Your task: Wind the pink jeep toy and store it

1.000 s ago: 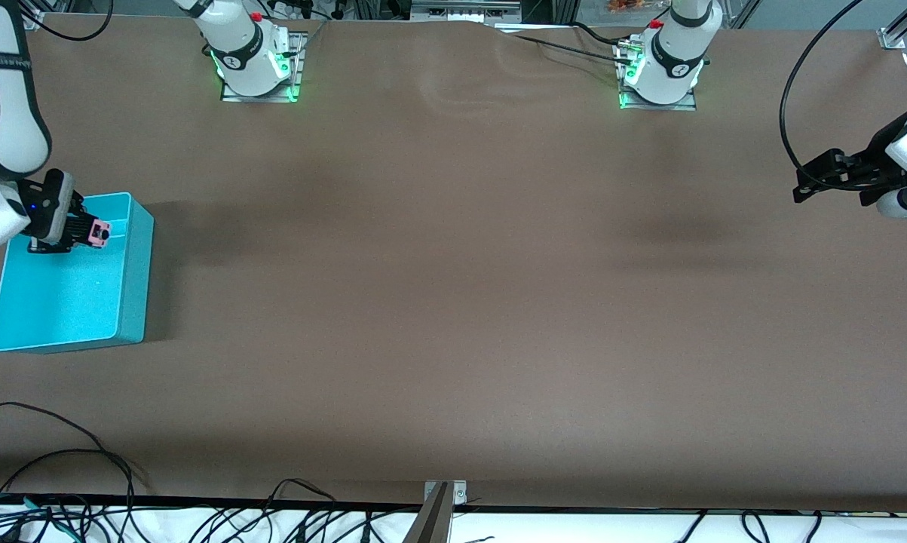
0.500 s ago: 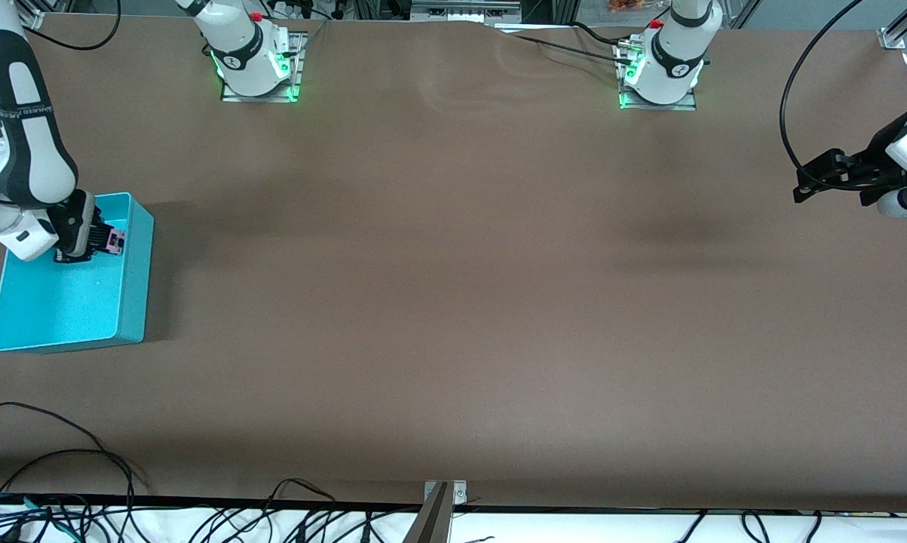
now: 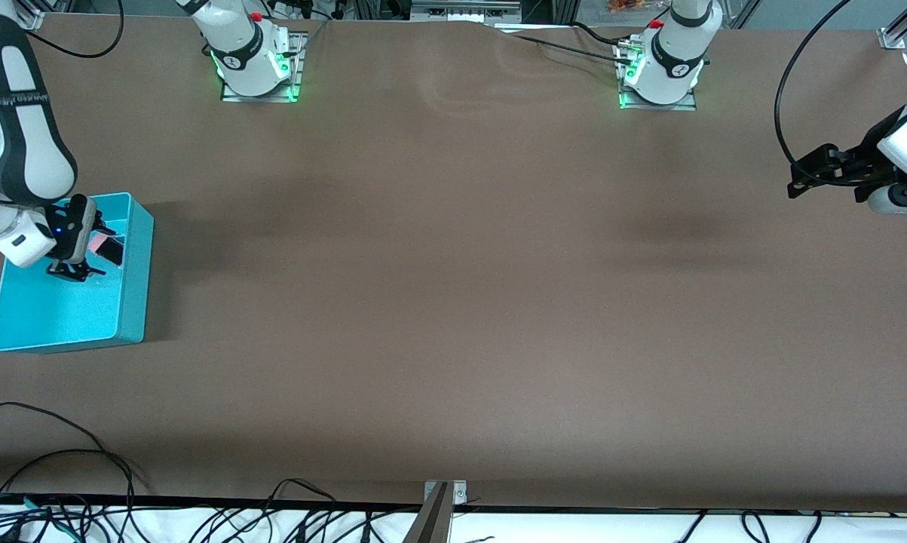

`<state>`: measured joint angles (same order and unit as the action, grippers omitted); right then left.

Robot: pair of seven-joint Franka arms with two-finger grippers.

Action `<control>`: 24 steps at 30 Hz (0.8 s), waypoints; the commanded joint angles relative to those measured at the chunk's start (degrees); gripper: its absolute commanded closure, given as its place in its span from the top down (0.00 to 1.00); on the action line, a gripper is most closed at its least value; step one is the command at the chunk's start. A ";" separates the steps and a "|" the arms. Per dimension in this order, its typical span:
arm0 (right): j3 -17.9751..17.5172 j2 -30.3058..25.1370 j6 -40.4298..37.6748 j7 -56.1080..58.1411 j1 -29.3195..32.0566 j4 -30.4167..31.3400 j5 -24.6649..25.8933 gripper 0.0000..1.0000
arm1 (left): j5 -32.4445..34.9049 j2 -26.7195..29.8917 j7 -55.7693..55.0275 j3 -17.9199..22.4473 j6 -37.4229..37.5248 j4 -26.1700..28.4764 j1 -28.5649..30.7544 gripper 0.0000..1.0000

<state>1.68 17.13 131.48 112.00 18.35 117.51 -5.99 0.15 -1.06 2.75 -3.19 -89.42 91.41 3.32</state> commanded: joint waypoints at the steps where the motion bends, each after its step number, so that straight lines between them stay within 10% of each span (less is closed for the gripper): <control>1: -3.61 -8.33 -4.64 -6.69 1.08 1.23 -0.43 1.00 | -0.06 0.09 -0.29 0.03 1.44 -1.33 -0.07 1.00; 24: -10.03 -20.64 -27.31 -56.16 -6.74 -16.78 6.60 1.00 | -0.06 0.09 -0.29 0.03 1.44 -1.33 0.02 1.00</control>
<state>-8.51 -3.55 109.31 65.53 14.46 106.77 -3.02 0.15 -1.06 2.75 -3.17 -89.29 91.28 3.32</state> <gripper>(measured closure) 0.000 0.000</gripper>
